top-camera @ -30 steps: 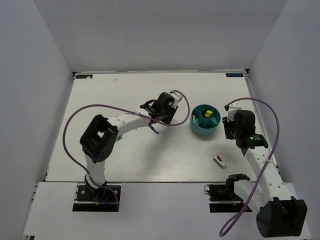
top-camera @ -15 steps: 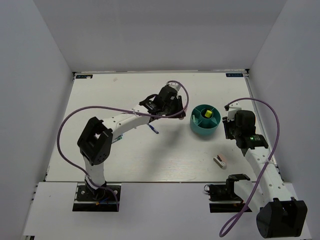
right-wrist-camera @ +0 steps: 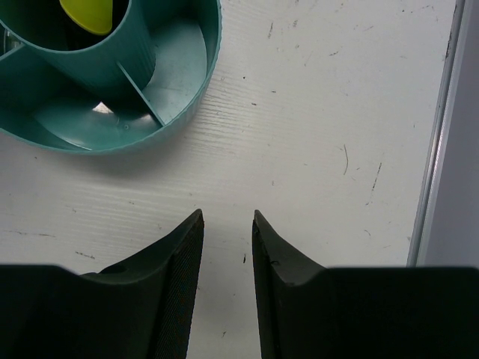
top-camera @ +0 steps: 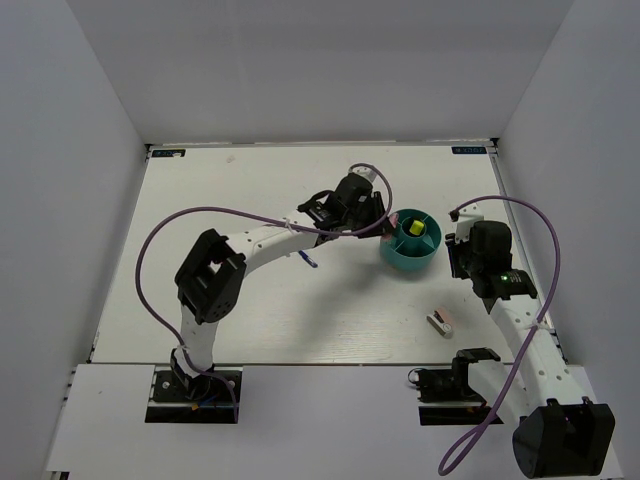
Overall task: Sort the stationery into containers
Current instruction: Place the stationery in the storage box.
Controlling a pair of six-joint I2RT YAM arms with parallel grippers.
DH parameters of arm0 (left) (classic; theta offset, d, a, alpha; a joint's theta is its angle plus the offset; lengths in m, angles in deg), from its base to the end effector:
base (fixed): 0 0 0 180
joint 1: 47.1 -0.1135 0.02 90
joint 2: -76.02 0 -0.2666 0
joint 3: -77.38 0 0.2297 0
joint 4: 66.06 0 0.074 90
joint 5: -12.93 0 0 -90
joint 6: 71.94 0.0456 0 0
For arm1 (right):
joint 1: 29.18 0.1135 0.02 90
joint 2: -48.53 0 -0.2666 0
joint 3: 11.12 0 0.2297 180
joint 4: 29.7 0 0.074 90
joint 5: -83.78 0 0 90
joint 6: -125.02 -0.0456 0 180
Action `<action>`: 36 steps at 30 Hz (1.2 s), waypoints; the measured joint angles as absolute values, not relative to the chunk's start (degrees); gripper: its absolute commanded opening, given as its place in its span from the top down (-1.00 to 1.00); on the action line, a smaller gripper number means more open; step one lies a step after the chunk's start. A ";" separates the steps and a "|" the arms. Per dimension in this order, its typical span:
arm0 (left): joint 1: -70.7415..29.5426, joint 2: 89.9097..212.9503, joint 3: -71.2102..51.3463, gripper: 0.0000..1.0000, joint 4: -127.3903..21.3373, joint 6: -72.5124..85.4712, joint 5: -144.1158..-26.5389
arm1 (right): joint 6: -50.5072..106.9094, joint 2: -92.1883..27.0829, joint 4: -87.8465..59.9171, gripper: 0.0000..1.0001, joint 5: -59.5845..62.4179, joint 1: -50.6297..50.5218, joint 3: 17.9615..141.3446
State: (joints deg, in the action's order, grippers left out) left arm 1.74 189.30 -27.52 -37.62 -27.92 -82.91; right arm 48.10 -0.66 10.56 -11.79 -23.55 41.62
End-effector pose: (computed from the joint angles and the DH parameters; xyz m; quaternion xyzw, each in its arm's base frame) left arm 0.2915 -0.3405 0.2534 0.0451 0.8922 -0.3599 0.2690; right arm 0.1703 0.0123 0.2581 -0.1236 0.8844 -0.0724 0.4442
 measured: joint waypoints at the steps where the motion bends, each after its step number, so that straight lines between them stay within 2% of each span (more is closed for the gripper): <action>1: 1.78 189.30 -27.63 1.00 -37.71 -28.14 -82.91 | 48.10 -0.66 10.56 0.28 -11.79 -23.55 41.62; 14: 1.76 193.63 -30.56 0.97 -39.39 -32.05 -82.93 | 48.08 -0.64 10.59 0.28 -11.81 -23.57 41.62; 23: 1.78 194.04 -30.58 0.31 -39.42 -33.53 -82.85 | 48.08 -0.62 10.59 0.28 -11.79 -23.60 41.62; 36: 1.78 194.04 -30.73 0.05 -39.13 -33.97 -82.45 | 48.10 -0.51 10.59 0.28 -11.79 -23.60 41.62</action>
